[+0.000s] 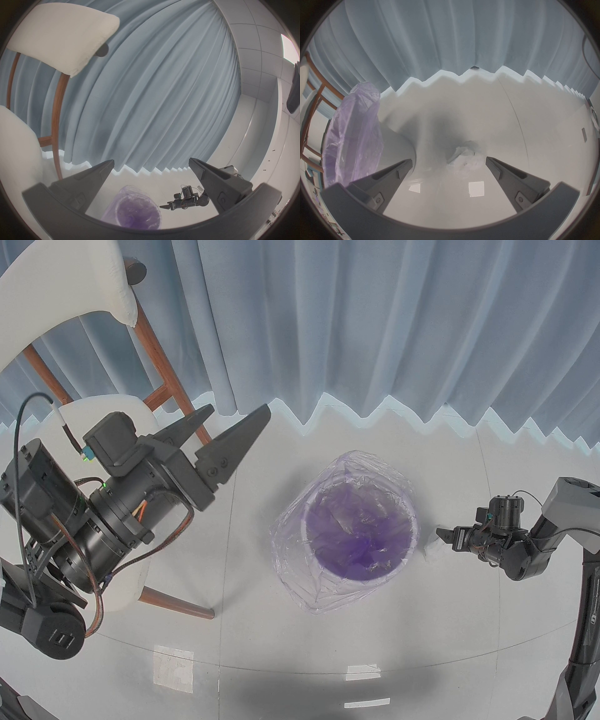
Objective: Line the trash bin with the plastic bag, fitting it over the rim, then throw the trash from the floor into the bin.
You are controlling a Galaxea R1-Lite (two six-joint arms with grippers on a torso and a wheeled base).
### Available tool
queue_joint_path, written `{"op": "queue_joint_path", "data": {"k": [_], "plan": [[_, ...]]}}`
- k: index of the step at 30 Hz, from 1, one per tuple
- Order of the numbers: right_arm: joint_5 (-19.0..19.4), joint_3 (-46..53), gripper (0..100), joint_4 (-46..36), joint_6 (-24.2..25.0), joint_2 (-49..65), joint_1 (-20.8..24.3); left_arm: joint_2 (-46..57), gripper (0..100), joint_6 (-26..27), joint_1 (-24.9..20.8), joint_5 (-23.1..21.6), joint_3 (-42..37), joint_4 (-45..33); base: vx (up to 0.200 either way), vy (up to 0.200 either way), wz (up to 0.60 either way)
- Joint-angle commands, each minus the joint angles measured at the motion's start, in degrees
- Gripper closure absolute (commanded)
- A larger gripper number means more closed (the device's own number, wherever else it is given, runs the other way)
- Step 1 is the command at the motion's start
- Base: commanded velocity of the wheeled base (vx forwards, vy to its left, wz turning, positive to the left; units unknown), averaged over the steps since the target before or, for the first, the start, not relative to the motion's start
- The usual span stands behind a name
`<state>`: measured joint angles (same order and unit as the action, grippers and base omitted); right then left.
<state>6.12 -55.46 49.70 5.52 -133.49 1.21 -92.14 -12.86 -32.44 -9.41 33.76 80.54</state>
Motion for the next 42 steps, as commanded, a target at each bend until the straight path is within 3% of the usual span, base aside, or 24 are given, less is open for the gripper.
{"op": "queue_joint_path", "data": {"k": [1, 4, 13, 20, 28, 33, 42], "plan": [[0.0, -4.5, 0, -3.0, 0.0, -0.8, 1.5, 1.1, 0, -0.2, 2.6, -0.7, 1.0, -0.7, 0.0, -0.2, 0.0], [0.0, -9.1, 0, -7.2, -0.2, -1.6, 1.9, 1.3, 0, -0.2, 5.2, -3.4, 1.0, -1.2, 0.0, -0.2, 0.0], [-0.1, -16.2, 0, -15.8, -0.3, -2.0, 4.2, 1.2, 0, -0.1, 7.9, -4.1, 1.3, -2.8, 0.0, -0.2, 0.0], [-0.6, -15.8, 0, -16.7, -0.8, -3.5, 5.5, 1.0, 0, -0.1, 8.2, -4.0, 1.5, -2.8, 0.0, -0.2, 0.0], [-2.9, -16.6, 0, -16.7, -6.0, -7.8, 6.1, 1.2, 0, 0.0, 8.1, -3.4, 1.8, -3.2, 0.0, -0.2, 0.0], [-4.2, -20.3, 0, -16.7, -6.4, -10.8, 6.6, 1.0, 0, -0.1, 7.7, -2.7, 3.2, -3.2, 0.0, 0.0, 0.0], [-4.1, -22.9, 0, -17.0, -6.1, -12.3, 11.4, 1.0, 0, -0.1, 8.1, -2.5, 3.2, -3.1, 0.0, 0.0, 0.0]]}}
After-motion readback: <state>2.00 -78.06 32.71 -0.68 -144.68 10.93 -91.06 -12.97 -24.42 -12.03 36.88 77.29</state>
